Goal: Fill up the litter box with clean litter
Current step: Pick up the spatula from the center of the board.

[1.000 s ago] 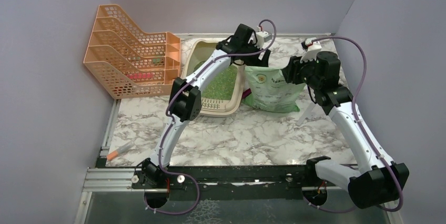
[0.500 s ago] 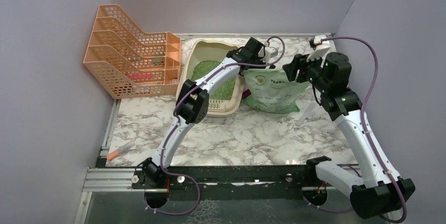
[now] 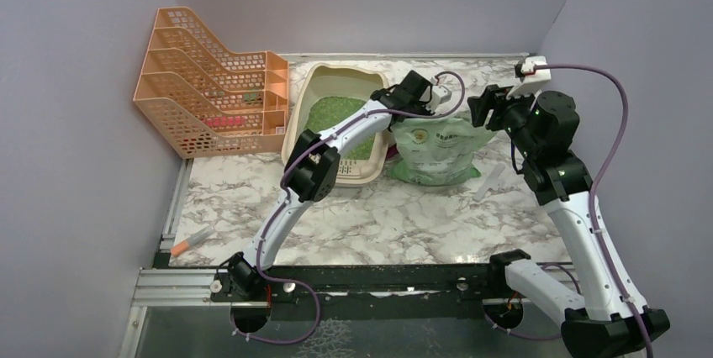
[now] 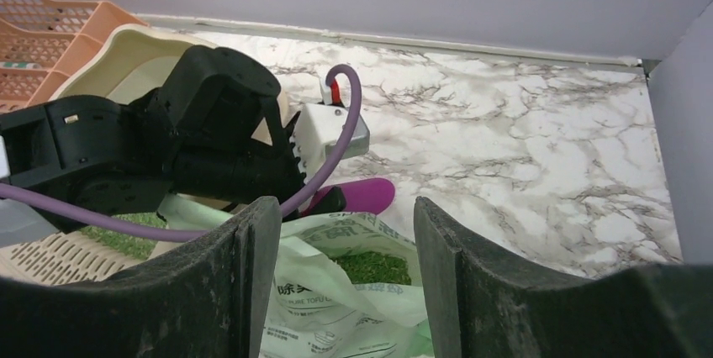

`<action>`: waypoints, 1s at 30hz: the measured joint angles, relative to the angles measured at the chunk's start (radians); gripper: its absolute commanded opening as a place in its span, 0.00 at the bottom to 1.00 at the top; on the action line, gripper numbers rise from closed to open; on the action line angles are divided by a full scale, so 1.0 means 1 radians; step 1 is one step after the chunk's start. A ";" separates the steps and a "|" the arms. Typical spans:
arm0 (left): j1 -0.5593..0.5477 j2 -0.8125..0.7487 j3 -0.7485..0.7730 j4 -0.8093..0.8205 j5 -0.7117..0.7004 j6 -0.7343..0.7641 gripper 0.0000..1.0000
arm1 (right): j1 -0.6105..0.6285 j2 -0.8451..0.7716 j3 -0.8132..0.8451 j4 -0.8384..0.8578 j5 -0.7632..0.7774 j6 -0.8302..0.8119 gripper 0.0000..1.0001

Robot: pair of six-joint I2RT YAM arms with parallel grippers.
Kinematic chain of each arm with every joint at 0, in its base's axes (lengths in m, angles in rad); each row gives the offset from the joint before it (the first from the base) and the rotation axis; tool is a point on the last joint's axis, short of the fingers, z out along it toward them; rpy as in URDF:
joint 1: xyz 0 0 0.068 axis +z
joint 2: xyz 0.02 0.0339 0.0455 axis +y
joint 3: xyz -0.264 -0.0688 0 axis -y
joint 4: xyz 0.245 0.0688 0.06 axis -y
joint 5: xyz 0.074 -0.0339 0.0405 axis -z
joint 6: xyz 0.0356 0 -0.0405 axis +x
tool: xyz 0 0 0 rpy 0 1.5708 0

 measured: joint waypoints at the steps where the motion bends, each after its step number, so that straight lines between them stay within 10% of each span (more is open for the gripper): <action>1: -0.003 0.000 -0.002 -0.003 -0.007 0.002 0.81 | 0.000 -0.003 0.002 0.000 0.006 0.000 0.64; 10: -0.041 0.022 -0.045 -0.035 -0.145 0.027 0.64 | 0.000 -0.020 0.006 -0.008 0.063 -0.006 0.64; 23: -0.060 0.036 0.007 -0.084 -0.182 0.038 0.00 | 0.000 -0.063 0.008 -0.007 0.179 -0.006 0.64; 30: -0.060 0.035 0.054 -0.121 -0.182 0.041 0.00 | 0.000 -0.071 0.008 -0.007 0.261 0.003 0.64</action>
